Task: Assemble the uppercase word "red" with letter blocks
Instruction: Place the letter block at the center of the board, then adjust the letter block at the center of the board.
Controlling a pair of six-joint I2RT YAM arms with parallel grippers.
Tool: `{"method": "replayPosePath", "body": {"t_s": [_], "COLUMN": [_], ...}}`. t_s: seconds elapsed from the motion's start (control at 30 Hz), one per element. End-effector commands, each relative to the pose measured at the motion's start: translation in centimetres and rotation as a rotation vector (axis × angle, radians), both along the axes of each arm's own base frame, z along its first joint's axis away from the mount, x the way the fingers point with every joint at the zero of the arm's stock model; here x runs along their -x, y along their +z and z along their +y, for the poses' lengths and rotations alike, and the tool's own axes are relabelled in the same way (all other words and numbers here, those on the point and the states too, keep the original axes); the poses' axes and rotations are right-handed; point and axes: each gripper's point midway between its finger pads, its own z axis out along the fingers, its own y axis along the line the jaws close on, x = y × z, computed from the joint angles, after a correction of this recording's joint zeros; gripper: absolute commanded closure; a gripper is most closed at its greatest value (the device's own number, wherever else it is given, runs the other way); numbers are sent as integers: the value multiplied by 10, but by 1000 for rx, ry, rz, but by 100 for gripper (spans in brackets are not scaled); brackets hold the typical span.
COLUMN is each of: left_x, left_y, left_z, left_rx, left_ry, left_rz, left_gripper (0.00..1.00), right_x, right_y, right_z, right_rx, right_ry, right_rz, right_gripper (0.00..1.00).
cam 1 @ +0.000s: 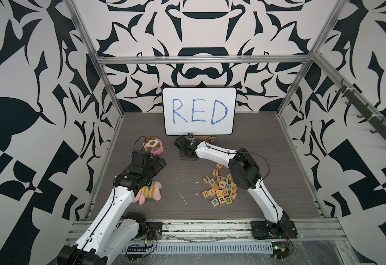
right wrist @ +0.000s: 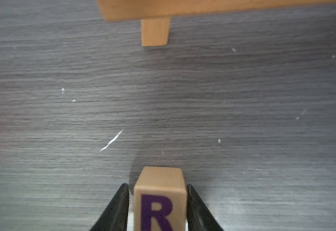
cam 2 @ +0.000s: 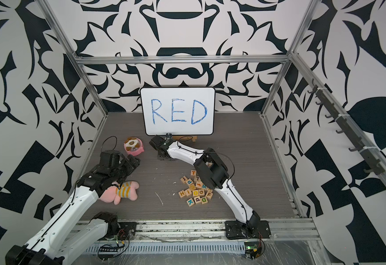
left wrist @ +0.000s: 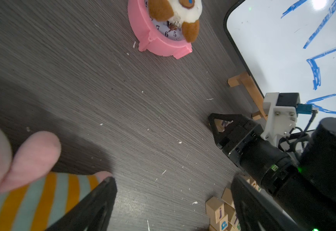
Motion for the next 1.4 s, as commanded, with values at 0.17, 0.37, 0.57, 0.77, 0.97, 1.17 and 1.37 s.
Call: {"method": "replayPosePath", "body": {"t_s": [0.17,0.37,0.57,0.77,0.97,1.17,1.37], "left_x": [6,-1,-12,-24,-29,-15,6], "left_y": [2,14,30,40,45,16,-10], "left_z": [7,2,-15,-45,-121,-202,-242], "left_rx": [-23,-11,58,64,-9,-30,43], "left_ry": [14,-6,-56,-121,-360,-643,-790], "left_rz": [11,-15,-61,-105,-117,20,177], "left_gripper": [6,6,6,7,8,9,14], "right_x": [3,21,44,70,95,129,150], "right_y": [99,151,193,210,177,125,96], "right_z": [14,-1,-56,-141,-239,-297,-307], "right_rx": [-98,-106,-104,-46,-47,-156,-150], "right_ry": [60,111,99,10,-207,-363,-364], "right_rz": [-147,-261,-398,-507,-363,-200,-122], "right_gripper": [49,49,52,52,52,53,55]}}
